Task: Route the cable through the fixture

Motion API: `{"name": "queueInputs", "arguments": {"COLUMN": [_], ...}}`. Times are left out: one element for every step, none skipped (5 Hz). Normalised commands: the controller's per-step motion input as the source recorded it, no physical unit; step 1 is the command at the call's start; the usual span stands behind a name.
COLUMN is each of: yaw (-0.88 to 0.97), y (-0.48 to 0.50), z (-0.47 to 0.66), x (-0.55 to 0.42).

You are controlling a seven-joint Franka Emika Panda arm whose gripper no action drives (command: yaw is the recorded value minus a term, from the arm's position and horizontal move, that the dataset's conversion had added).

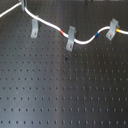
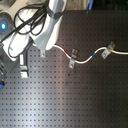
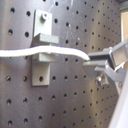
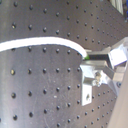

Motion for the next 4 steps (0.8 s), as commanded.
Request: {"name": "queueInputs", "arguments": {"yaw": [0.1,0.02,0.0,0.0], "y": [0.173,0.189,0.2,0.111], "z": [0.36,0.4,0.46,0.31], "x": [-0.006,-0.019,0.015,0.033]}}
